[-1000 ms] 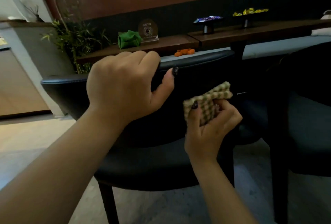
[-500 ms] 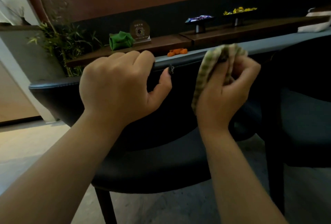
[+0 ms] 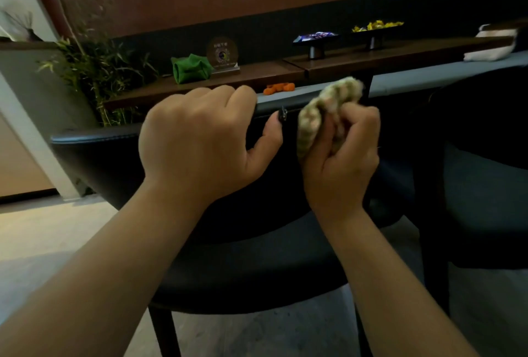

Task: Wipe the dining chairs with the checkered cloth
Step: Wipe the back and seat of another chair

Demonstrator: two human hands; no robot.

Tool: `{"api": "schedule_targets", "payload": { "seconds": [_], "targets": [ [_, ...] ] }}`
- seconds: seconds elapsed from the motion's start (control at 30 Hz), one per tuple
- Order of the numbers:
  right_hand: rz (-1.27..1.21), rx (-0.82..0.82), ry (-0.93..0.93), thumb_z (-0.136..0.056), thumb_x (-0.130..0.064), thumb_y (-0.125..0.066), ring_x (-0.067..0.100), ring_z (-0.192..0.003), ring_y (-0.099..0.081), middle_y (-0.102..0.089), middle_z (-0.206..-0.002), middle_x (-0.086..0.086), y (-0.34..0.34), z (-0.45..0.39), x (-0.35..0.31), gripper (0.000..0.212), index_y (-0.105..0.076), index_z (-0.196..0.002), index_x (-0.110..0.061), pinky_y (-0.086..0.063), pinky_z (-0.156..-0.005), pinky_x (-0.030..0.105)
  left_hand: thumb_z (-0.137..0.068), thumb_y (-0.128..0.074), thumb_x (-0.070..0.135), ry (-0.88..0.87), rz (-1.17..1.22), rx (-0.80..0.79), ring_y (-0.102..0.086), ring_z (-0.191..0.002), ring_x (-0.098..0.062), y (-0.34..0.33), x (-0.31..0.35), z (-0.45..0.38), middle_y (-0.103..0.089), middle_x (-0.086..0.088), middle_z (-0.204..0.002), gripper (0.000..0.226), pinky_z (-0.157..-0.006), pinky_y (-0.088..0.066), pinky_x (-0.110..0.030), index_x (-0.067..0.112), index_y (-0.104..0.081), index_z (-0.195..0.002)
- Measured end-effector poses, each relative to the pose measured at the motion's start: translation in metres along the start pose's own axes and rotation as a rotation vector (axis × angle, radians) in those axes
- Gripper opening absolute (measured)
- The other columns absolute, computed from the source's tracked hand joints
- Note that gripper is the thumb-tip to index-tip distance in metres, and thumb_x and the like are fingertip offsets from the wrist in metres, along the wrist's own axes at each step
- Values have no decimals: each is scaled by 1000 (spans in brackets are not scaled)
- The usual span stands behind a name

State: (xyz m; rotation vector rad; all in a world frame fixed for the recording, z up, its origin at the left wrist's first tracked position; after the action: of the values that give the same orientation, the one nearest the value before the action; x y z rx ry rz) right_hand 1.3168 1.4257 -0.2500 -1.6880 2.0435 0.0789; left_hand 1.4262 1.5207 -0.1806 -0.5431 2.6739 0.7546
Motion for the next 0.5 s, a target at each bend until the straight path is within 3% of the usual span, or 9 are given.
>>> {"api": "schedule_targets", "payload": {
  "seconds": [0.13,0.2,0.33,0.4,0.5],
  "targets": [
    [-84,132,-419,-99,-21,-47,6,-72,-52,-55,-87,5,7,-11,46,12,-46,-92,-11,-39,-64,9,-99,-35,46,3,1,20,-49,-49,-23,1,-1,0,-57,-5,-60,50,-48,-24,-27,11,-63,-76],
    [-74,158,-421,-99,-21,-46,8,-74,-54,-57,-89,6,5,-4,38,10,-46,-93,-12,-40,-64,9,-99,-35,46,4,4,20,-48,-48,-23,1,-1,0,-56,-5,-60,50,-49,-23,-27,11,-63,-75],
    [-89,24,-92,-95,-10,-50,5,-75,-52,-55,-88,9,-4,16,-16,14,-52,-95,4,-40,-66,8,-99,-36,46,5,-10,7,-48,-49,-24,-1,-1,0,-57,-7,-61,50,-49,-22,-27,10,-63,-77],
    [-80,-13,-22,-94,-7,-52,1,-76,-50,-53,-88,5,-2,12,-15,13,-52,-95,6,-40,-67,6,-99,-36,45,6,-2,2,-49,-50,-24,-1,-1,0,-58,-7,-62,49,-49,-24,-27,10,-64,-78],
    [-79,75,-328,-96,-14,-50,-7,-71,-50,-53,-86,-7,7,-16,41,7,-48,-96,-8,-38,-65,4,-98,-35,44,15,24,-4,-50,-51,-24,0,-2,0,-58,-6,-63,49,-48,-28,-27,10,-64,-79]
  ]
}}
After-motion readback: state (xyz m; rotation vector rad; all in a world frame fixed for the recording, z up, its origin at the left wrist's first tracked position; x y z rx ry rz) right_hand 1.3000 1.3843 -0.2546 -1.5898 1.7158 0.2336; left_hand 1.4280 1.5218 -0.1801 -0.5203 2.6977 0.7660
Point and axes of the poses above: each hand's wrist, its own z-axis away from the middle knuckle, its own y-axis out of the back of the hand, x = y × z, the point moved 10 cm from there along -z, towards the middle knuckle
